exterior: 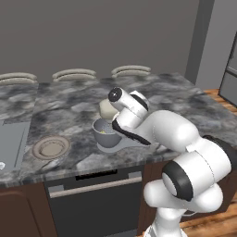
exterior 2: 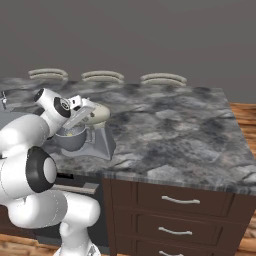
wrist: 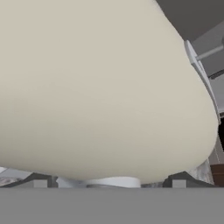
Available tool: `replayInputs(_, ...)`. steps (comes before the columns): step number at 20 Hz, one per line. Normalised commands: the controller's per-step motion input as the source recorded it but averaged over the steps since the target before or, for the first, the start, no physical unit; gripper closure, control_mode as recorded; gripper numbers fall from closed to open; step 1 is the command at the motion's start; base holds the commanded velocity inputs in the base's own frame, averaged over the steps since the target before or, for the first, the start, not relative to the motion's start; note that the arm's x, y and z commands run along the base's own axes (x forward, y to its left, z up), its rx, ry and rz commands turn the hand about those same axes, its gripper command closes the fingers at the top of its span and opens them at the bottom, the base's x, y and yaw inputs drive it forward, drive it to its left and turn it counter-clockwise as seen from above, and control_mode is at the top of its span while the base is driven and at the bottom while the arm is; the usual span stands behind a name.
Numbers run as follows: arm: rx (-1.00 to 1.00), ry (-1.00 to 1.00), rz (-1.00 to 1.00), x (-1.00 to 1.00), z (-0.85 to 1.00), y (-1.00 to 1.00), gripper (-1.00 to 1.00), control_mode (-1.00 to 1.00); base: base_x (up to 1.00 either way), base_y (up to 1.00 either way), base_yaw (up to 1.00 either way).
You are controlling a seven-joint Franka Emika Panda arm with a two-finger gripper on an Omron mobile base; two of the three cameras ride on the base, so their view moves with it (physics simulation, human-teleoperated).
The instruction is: Add butter and sugar cubes to the stand mixer bowl and then turn on the stand mixer to begin making frosting.
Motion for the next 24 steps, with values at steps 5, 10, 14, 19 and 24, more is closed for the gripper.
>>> replayInputs(5, 0.00, 0.00, 0.00, 0.19, 0.00, 0.00, 1.00, -1.00, 0.00, 0.00, 0.00)
replayInputs(10, 0.00, 0.00, 0.00, 0.29, 0.00, 0.00, 1.00, -1.00, 0.00, 0.00, 0.00)
replayInputs(14, 0.02, 0.00, 0.00, 0.34, 0.00, 0.00, 1.00, -1.00, 0.00, 0.00, 0.00)
replayInputs(19, 0.07, 0.07, 0.00, 0.37, 0.00, 0.01, 1.00, -1.00, 0.00, 0.00, 0.00)
replayInputs(24, 0.10, 0.13, 0.00, 0.43, 0.00, 0.06, 1.00, -1.00, 0.00, 0.00, 0.00)
